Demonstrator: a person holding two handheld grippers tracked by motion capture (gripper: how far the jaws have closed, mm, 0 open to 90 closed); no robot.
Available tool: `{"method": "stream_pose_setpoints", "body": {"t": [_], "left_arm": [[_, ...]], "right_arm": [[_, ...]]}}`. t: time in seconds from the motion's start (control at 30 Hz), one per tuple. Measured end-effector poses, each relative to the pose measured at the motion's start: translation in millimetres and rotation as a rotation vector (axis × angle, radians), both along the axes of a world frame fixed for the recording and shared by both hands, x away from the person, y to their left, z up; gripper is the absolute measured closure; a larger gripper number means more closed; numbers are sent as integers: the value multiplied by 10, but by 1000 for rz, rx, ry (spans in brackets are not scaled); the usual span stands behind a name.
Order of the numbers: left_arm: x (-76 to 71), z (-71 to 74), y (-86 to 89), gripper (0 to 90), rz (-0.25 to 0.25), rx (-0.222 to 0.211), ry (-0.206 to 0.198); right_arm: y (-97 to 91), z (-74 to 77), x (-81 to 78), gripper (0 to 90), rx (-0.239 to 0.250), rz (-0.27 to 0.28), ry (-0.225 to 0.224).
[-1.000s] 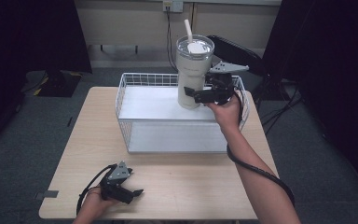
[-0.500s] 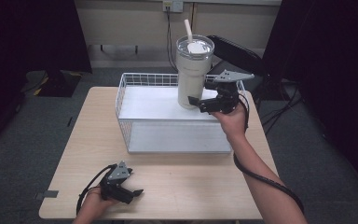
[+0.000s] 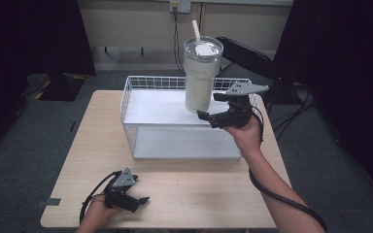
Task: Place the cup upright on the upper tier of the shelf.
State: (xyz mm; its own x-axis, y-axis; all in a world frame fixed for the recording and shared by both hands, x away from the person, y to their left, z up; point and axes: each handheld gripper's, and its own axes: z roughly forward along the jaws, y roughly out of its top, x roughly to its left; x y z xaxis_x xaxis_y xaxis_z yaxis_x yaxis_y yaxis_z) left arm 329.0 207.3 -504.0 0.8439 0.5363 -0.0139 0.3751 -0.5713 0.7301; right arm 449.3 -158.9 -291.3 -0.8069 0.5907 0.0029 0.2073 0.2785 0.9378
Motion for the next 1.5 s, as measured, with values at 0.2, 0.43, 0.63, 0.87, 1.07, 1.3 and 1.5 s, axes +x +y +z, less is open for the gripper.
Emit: {"method": "stream_pose_setpoints", "body": {"t": [0.2, 0.43, 0.63, 0.87, 1.07, 1.3, 1.5], "left_arm": [[1, 1, 1, 100, -2, 3, 1], [1, 0, 1, 100, -2, 3, 1], [1, 0, 1, 100, -2, 3, 1], [1, 0, 1, 100, -2, 2, 1], [1, 0, 1, 100, -2, 2, 1], [1, 0, 1, 100, -2, 2, 1], [1, 0, 1, 100, -2, 2, 1]], "right_arm": [[-10, -17, -110, 99, 5, 24, -4], [-22, -78, -200, 99, 10, 51, 8], [-59, -175, -300, 99, 6, 79, 13], [-95, -252, -391, 99, 6, 101, 16], [-129, -298, -438, 99, 11, 107, 21], [-164, -377, -521, 99, 6, 130, 23], [-176, -458, -583, 100, 1, 142, 26]]}}
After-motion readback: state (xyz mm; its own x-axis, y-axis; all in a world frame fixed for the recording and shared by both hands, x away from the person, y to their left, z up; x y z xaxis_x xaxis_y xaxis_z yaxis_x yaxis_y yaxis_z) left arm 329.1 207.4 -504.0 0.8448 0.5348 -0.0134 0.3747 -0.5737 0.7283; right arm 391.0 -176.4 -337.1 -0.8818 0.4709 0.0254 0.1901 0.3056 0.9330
